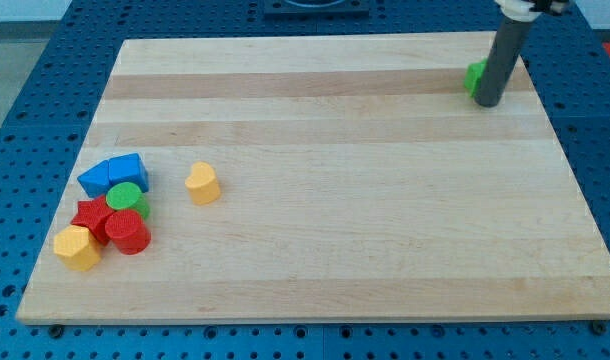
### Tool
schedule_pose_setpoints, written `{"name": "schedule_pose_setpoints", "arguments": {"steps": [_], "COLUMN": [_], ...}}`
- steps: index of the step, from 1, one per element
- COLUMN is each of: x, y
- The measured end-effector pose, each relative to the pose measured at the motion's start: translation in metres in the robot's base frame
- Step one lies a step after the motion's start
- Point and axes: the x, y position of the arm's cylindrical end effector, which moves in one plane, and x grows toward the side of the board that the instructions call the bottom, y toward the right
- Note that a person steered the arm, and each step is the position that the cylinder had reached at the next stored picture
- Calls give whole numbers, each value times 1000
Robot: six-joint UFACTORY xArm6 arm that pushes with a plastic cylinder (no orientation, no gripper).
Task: Place yourself at the bottom of the yellow heart
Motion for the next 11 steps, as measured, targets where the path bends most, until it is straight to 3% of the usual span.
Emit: {"name": "schedule_pose_setpoints", "arguments": {"steps": [5, 8, 11], "x": [-17, 86, 153], "y": [-2, -144, -285]}}
